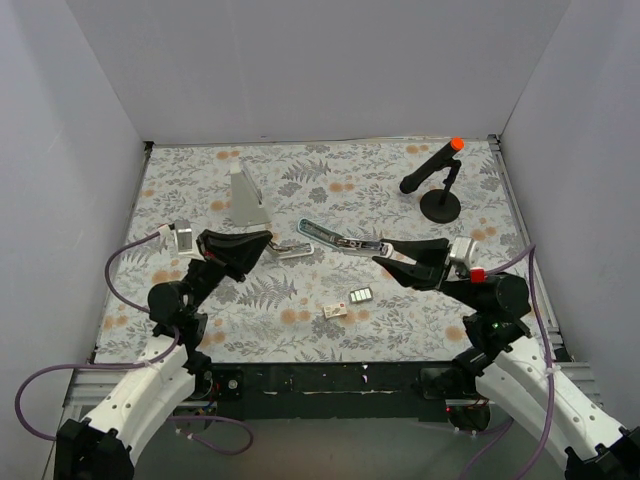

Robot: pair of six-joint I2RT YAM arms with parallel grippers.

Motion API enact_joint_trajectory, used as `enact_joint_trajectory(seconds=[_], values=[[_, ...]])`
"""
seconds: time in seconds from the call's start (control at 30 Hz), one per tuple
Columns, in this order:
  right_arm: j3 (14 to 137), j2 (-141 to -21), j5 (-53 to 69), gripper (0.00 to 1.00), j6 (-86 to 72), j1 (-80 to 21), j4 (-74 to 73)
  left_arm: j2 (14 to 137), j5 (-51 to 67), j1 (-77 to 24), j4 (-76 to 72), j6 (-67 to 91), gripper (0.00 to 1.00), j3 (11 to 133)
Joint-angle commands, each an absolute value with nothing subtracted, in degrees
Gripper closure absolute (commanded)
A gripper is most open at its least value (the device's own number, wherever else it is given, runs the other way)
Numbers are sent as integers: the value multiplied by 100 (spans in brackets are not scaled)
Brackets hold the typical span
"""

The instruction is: Load the staples into the stapler

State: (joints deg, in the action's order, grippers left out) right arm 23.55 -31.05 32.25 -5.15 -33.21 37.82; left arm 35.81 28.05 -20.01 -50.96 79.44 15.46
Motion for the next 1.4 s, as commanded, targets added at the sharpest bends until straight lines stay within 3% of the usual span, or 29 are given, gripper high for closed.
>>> enact_joint_trajectory(seconds=[0.0, 0.03, 0.27, 0.4, 0.63, 0.97, 1.37], values=[[2636, -3084, 3039, 99, -563, -3287, 4336, 3700, 2241, -1934, -5248, 8535, 100, 1555], [2724, -3215, 3119, 99, -380, -3287, 4150, 3674, 2259, -1942, -5212, 8421, 98, 1651], [3076, -3647, 3506, 99, 183, -3287, 3226, 3665, 3233, -1934, -2772, 5796, 52, 3441], [3217, -3849, 3796, 99, 395, -3287, 2892, 3831, 4173, -1934, -1367, 4257, 34, 4243], [3261, -4183, 4341, 99, 387, -3287, 2979, 4824, 5633, -2143, 333, 2533, 32, 5325], [3191, -4421, 4693, 99, 246, -3296, 3375, 5853, 4737, -3744, 1687, 1134, 27, 6020], [3041, -4474, 4755, 99, 97, -3296, 3621, 6442, 4245, -4289, 1916, 967, 44, 6126]])
